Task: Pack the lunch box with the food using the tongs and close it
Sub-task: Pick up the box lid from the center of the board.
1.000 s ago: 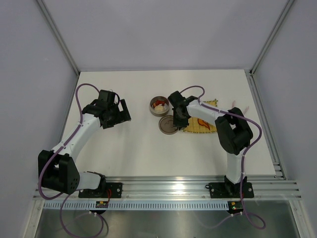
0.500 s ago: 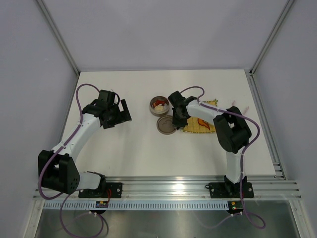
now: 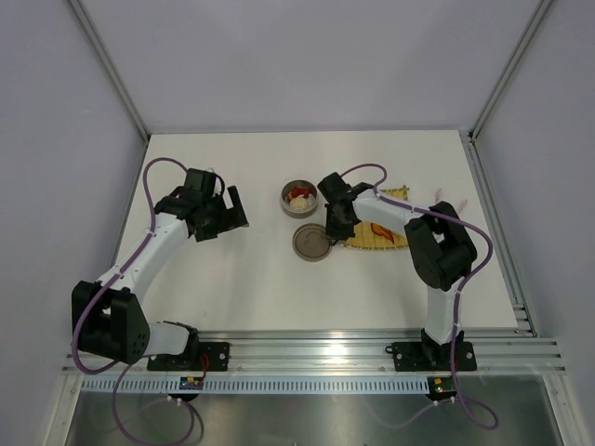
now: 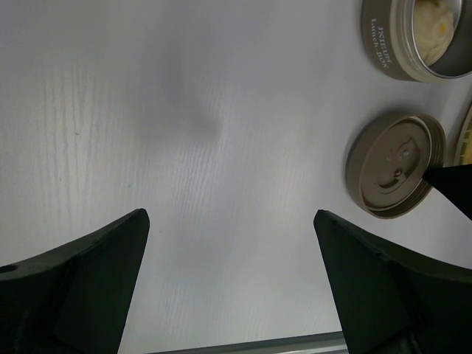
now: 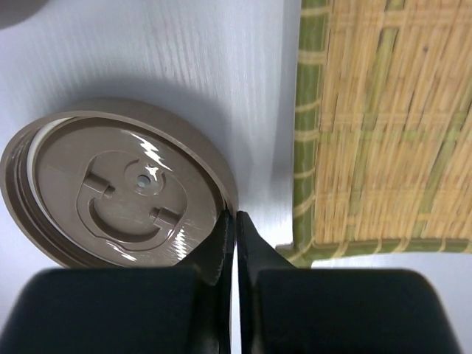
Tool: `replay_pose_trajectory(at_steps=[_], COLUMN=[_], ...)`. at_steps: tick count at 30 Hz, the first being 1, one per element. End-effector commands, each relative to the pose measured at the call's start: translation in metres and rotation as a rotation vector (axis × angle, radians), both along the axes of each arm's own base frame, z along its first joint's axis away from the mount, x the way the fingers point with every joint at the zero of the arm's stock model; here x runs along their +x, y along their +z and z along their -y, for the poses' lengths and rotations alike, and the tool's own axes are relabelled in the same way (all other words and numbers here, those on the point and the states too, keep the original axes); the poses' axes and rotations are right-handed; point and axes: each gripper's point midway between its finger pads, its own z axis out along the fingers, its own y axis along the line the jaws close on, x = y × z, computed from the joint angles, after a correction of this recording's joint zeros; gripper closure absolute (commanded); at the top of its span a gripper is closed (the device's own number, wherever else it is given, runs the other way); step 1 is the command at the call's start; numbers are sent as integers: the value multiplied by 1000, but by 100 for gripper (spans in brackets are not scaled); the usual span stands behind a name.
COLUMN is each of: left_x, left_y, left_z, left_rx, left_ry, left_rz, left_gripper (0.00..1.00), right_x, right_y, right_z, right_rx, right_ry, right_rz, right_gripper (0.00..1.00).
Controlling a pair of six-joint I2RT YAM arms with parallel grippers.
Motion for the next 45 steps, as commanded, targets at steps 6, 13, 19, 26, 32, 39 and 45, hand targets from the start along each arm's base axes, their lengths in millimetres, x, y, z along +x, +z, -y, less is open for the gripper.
replay_pose_trajectory(at_steps=[6, 13, 19, 26, 32, 39, 45], left_x=[-10, -22, -21, -18, -12, -12, -11], left_y=[17, 31, 28, 18, 18, 18, 21], left_z=[72, 114, 122, 124, 126, 126, 127], left_rx=[-358, -638, -713, -737, -736, -741, -745], left_ry=[-288, -426, -419, -405, -399, -394, -394], left_rz=[49, 32, 13, 0, -1, 0, 5], left_gripper=[2, 6, 11, 14, 26, 32, 39], right_x=[-9, -7, -8, -10, -13, -14, -15], right_y=[73, 92, 98, 104, 104, 104, 106], right_z=[-37, -58, -62, -65, -68, -71, -75], right_rx=[180, 264, 287, 311, 336, 353, 372], right_ry=[102, 157, 173, 189, 190, 191, 196], right_rz=[140, 190, 200, 210, 199, 193, 184], right_gripper=[100, 100, 100, 100, 100, 100, 100])
